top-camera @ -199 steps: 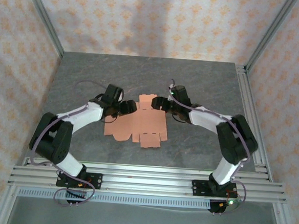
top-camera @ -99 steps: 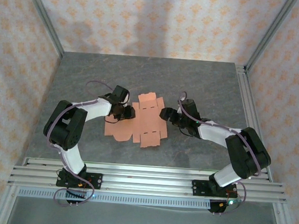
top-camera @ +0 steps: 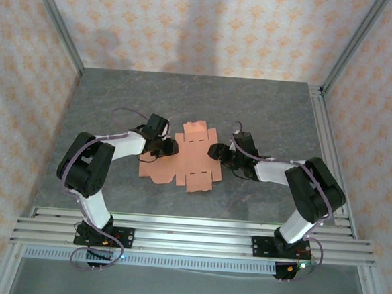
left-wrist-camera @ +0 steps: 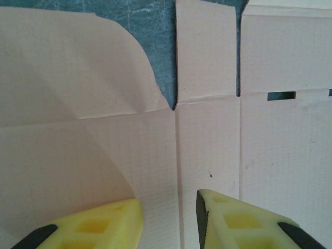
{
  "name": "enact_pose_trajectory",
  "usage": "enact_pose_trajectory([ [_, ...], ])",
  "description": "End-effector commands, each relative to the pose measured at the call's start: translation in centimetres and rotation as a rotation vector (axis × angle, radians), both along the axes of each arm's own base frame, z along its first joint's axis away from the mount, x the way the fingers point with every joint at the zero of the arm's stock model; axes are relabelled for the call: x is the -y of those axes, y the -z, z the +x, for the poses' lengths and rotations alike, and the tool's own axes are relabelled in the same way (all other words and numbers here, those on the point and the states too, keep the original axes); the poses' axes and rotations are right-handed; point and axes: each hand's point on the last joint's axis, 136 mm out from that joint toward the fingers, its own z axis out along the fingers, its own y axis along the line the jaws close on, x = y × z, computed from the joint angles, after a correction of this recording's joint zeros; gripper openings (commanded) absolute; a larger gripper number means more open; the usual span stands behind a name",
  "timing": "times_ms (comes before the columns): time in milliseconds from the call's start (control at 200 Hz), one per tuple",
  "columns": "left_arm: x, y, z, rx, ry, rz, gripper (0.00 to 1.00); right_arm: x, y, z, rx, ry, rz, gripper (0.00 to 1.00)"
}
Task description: Fold the paper box
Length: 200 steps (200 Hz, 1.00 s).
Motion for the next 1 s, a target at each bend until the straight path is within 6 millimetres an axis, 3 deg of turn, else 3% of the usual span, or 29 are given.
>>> enact_pose_trajectory([
  [0,-1.8,3.8,-3.3,-0.14,-0.037,0.08,0.37,-0.2,-0.1,0.2,0.017,0.004,0.035,0.59],
  [215,-1.8,3.6,-3.3,-0.136,-0.038,0.076,0.37,-0.4,-0.6,0.4,0.034,0.019,0.083,0.33],
  [365,-1.5,2.8,-3.1,-0.116,-0.037,0.058,0.38,0.6,0.3,0.2,0.022,0.025,-0.006,0.0],
  [420,-1.2,2.1,-3.0,-0.097,-0.025,0.041,0.43,1.0,0.5,0.2,0.021,0.019,-0.05,0.0],
  [505,-0.9,0.4,-2.7,-0.033,-0.02,0.01,0.62,2.1,0.8,0.0,0.014,-0.001,-0.165,0.0],
  [576,-1.3,-1.5,-2.3,0.031,-0.041,0.014,0.77,3.5,1.0,-0.3,0.0,-0.028,-0.295,0.0],
  [651,-2.4,-3.2,-2.0,0.083,-0.07,0.052,0.86,5.0,0.8,-0.4,-0.003,-0.054,-0.432,0.0],
  [841,-4.0,-5.7,-1.9,0.158,-0.115,0.105,0.95,8.3,-0.3,-0.7,-0.012,-0.099,-0.795,0.0],
  [996,-4.1,-5.9,-1.9,0.162,-0.129,0.102,0.95,9.5,-1.1,-0.3,-0.011,-0.074,-1.039,0.0],
])
